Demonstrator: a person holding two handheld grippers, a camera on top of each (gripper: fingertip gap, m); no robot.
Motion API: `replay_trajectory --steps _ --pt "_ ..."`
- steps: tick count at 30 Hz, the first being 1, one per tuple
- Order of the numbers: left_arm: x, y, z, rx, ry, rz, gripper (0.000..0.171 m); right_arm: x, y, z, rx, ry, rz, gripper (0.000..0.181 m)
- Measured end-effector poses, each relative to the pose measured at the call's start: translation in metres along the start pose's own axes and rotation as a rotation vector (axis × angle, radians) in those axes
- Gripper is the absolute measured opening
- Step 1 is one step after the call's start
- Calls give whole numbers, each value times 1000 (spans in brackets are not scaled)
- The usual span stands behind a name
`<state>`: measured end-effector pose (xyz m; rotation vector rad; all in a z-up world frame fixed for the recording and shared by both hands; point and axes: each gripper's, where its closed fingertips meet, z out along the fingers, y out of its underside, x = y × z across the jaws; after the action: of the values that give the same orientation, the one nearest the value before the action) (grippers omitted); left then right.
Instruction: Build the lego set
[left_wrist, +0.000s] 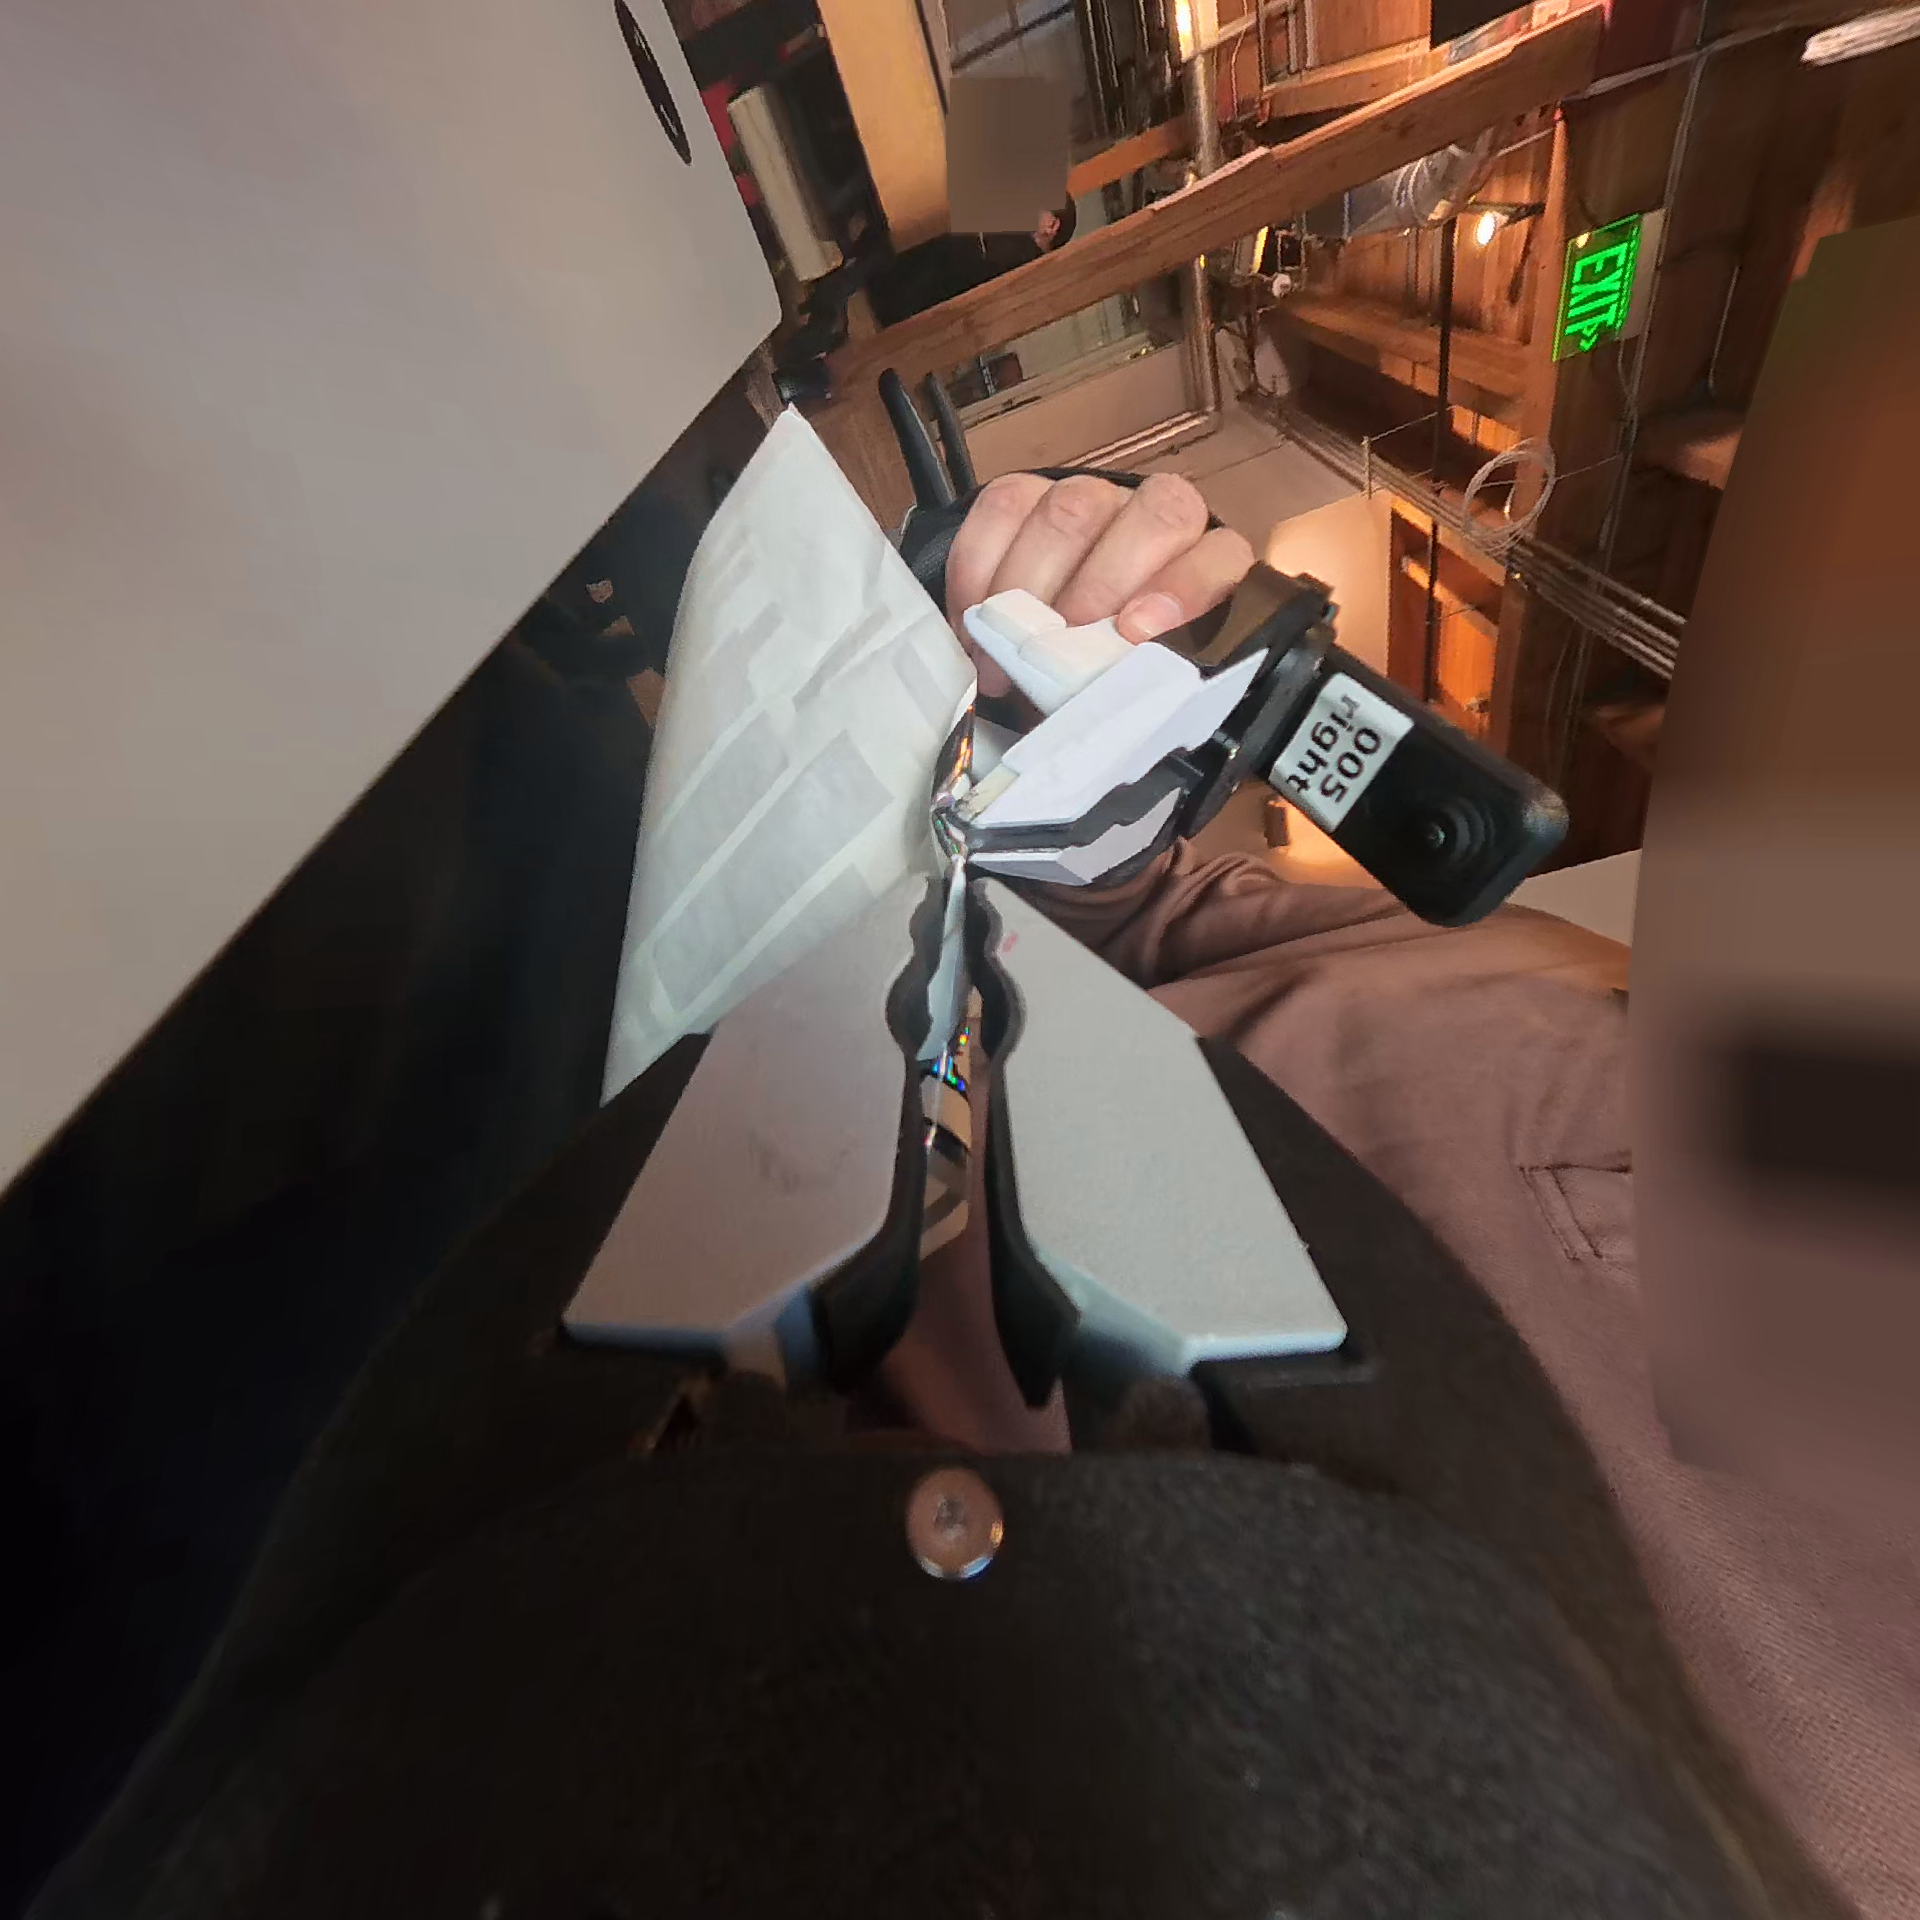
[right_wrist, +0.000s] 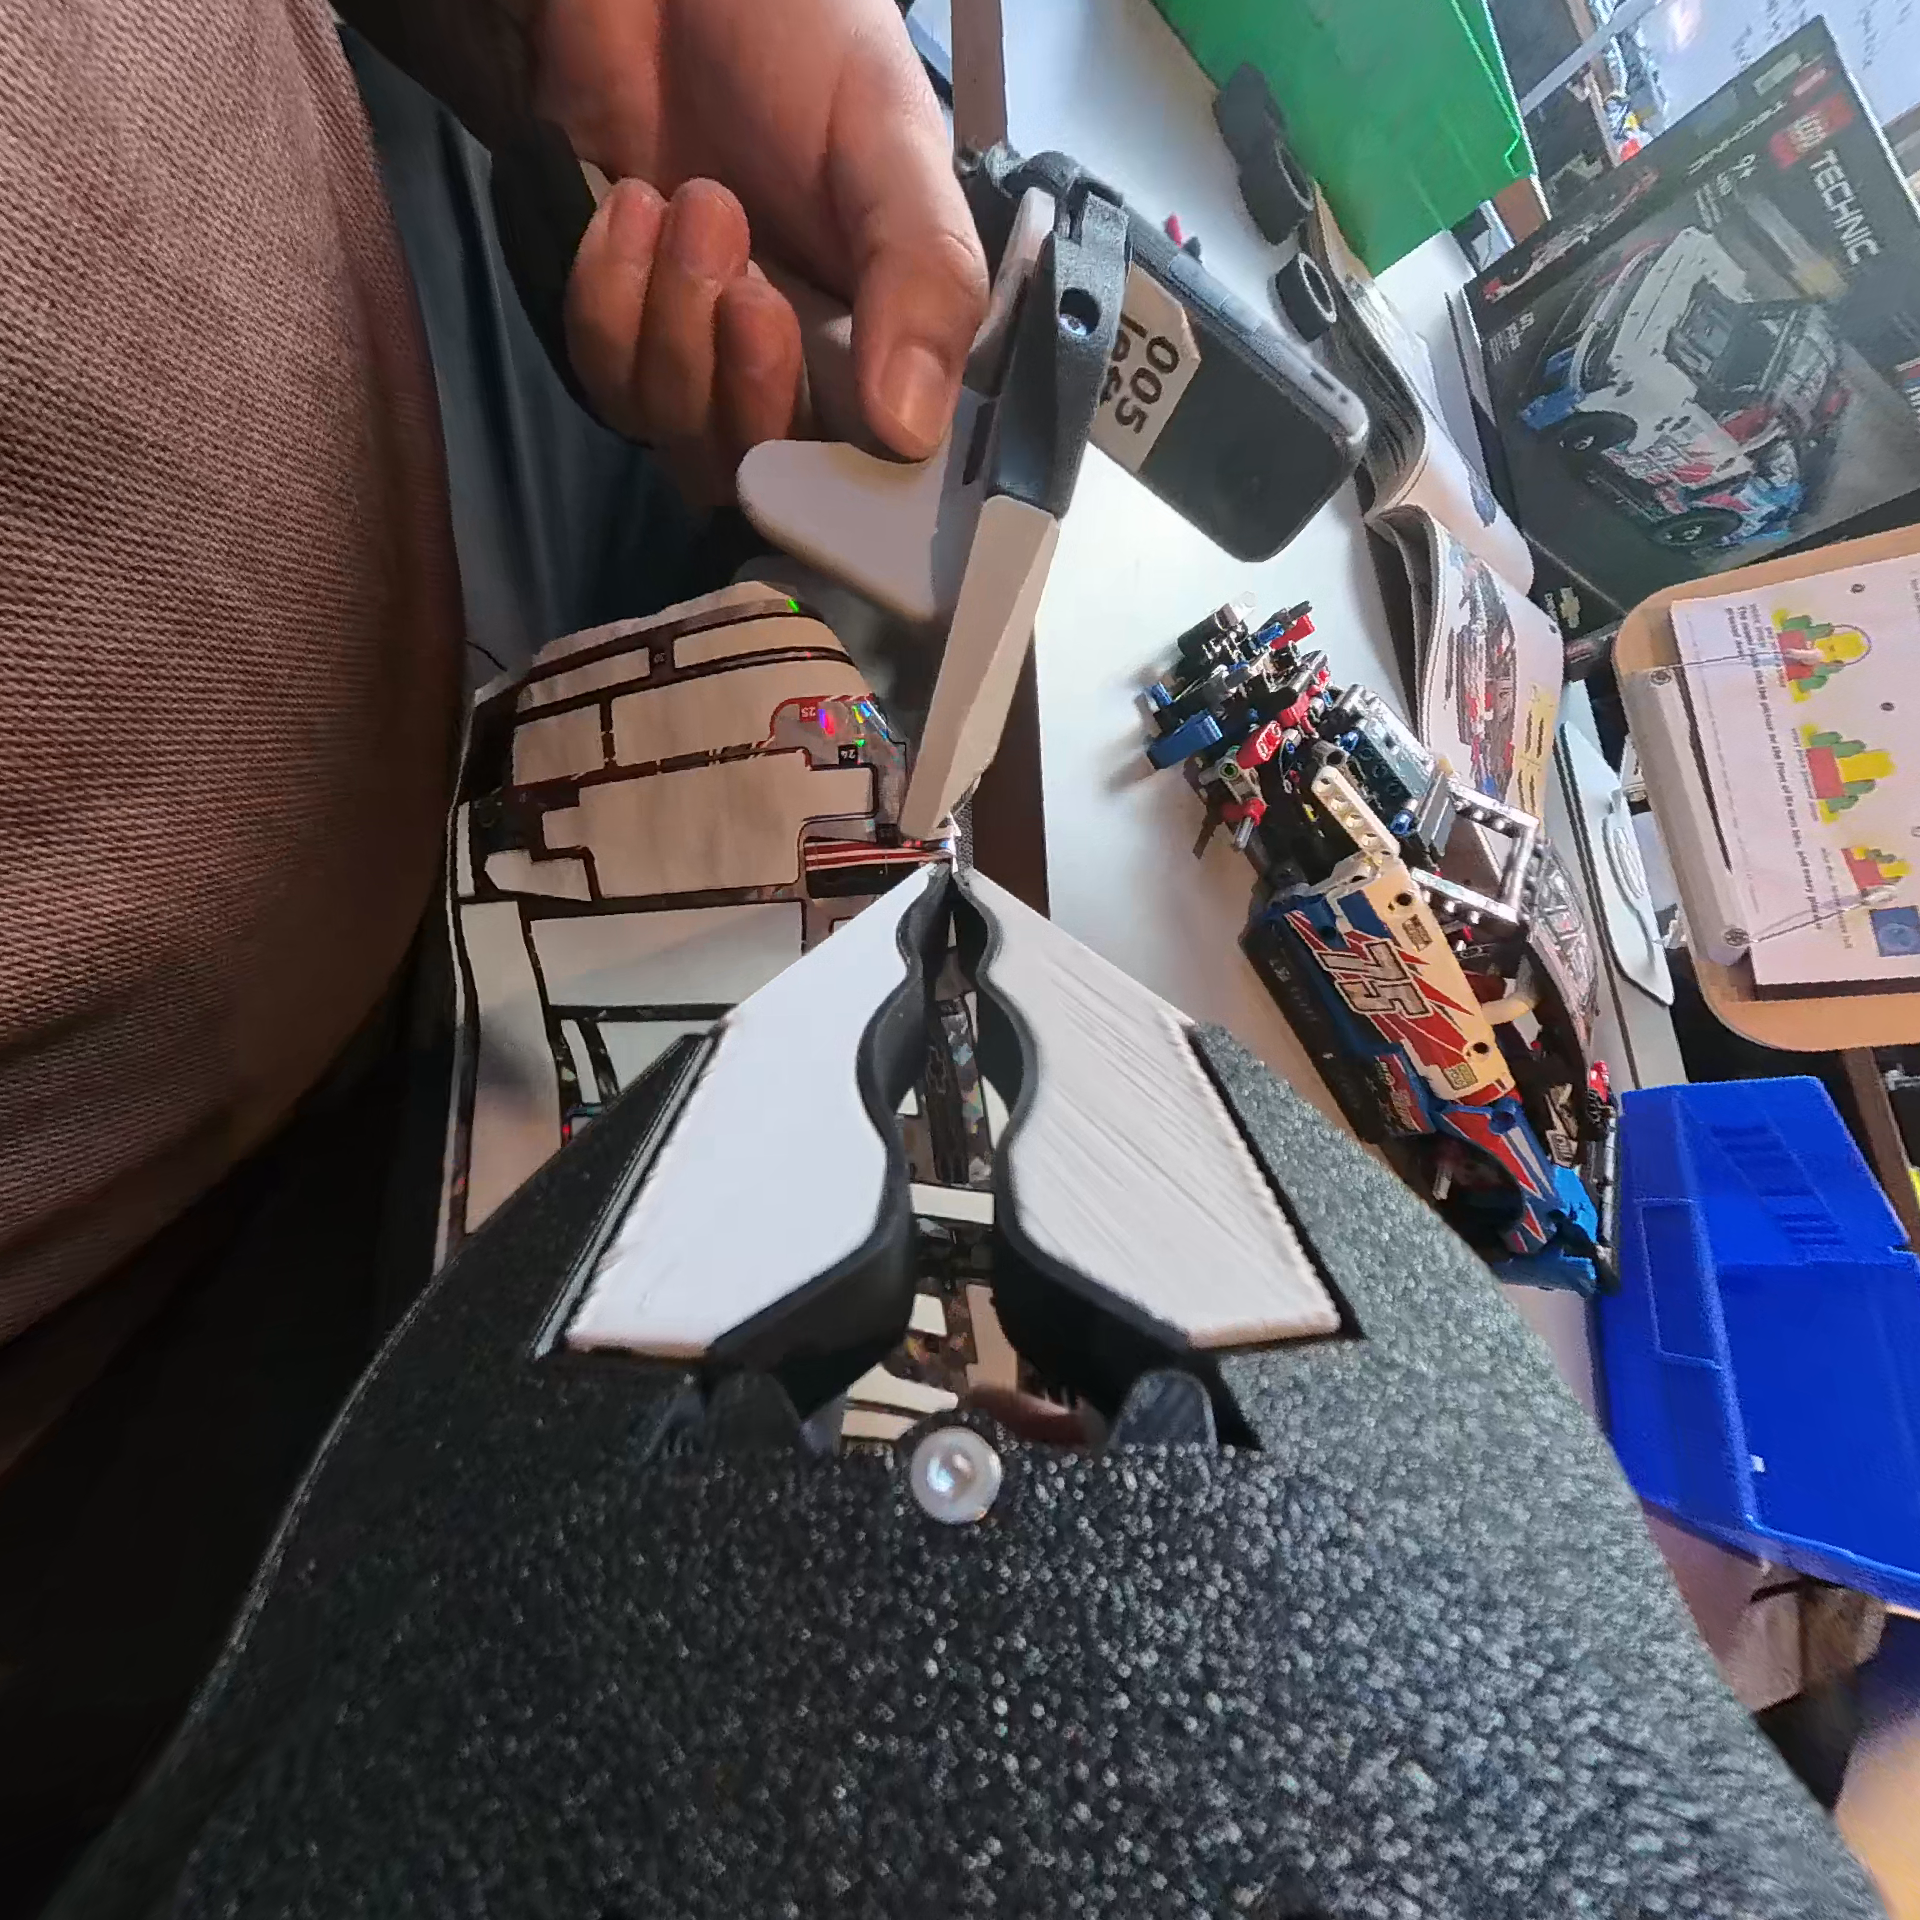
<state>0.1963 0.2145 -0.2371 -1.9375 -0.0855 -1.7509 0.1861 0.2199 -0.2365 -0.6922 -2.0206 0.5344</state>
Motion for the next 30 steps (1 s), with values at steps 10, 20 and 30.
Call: replay_trajectory --steps 10,20,30 --pt "-8 -17 -2 130 -42 -55 0 11 9 5 -202 188 -361 0" --pt "-4 -26 1 239 42 -194 0 19 9 0 -266 289 -520 0" --pt "-7 -27 4 240 -48 -128 0 20 14 1 -219 255 -366 3"
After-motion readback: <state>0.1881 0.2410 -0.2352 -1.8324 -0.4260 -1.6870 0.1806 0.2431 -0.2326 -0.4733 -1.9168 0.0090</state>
